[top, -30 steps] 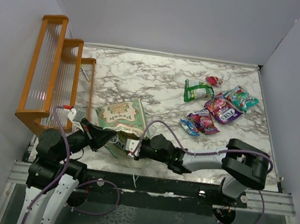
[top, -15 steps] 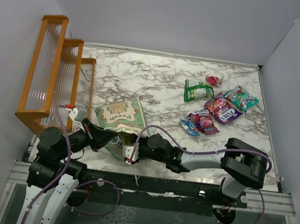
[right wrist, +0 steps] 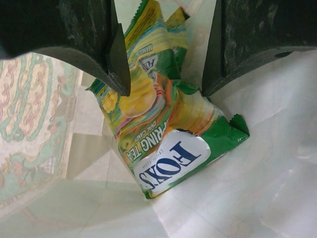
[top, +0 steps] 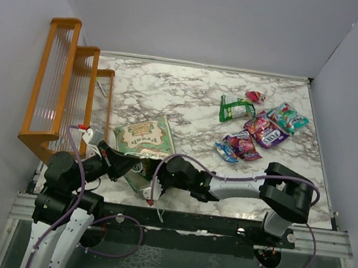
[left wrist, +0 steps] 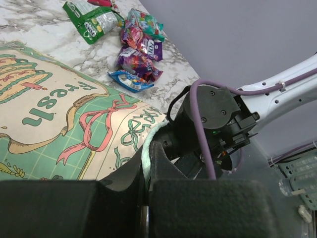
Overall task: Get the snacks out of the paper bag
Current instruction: Take out the snack from the paper bag.
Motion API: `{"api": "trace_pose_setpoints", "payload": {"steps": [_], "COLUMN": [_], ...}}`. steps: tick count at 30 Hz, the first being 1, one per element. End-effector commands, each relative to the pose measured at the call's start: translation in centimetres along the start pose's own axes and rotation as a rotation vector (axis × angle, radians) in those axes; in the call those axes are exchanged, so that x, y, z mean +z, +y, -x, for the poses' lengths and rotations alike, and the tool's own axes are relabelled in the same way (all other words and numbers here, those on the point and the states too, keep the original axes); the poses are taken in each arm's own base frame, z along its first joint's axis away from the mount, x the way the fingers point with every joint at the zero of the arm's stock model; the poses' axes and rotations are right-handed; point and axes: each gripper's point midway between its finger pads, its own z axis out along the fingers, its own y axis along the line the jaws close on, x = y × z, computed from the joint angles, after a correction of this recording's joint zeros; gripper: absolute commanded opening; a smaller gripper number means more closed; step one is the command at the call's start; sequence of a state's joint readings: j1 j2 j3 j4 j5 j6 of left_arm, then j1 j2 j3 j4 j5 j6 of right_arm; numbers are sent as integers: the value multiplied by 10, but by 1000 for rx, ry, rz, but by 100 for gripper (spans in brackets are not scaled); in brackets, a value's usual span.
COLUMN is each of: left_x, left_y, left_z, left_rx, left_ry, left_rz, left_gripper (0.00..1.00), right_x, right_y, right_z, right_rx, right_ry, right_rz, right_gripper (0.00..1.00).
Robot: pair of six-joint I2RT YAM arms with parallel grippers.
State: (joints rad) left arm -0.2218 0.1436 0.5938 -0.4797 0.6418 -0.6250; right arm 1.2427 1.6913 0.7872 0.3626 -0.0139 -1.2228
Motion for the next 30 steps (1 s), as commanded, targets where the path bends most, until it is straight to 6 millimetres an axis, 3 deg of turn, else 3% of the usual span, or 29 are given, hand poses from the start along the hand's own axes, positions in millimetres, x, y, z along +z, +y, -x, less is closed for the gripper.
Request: {"api": "trace_pose_setpoints", "payload": {"steps": [1,8,14,16,20,25,30], "left_x": [-1,-1,1,1,2,3,5], "left_y": [-7,-5,-3,-2,0,3,-7], "left_z": [7,8,9,9,10,14,30], "left_rx": [36,36,34,34,29,11,12], "left_ry": [-20,-23,-24,-23,-22,-34,-64], "left_rz": [-26,-17,-9,-8,0,24,6], "left_gripper": [0,0,0,0,0,0,0], "right_x": [20,34,24,18,1,-28,-61], "right_y": [-5,-14,-32,-34,-43,-44,-42], "right_z": [-7,-9,10,13,21,41,68], "right_rx": [-169,-176,-84,-46,63,222,395], "right_ry": [43,56,-42,-65,-112,-209,-344], "right_rz": [8,-45,-153,-181,-218,-185,-123], "right_gripper": [58,46,16,10,2,1,1]}}
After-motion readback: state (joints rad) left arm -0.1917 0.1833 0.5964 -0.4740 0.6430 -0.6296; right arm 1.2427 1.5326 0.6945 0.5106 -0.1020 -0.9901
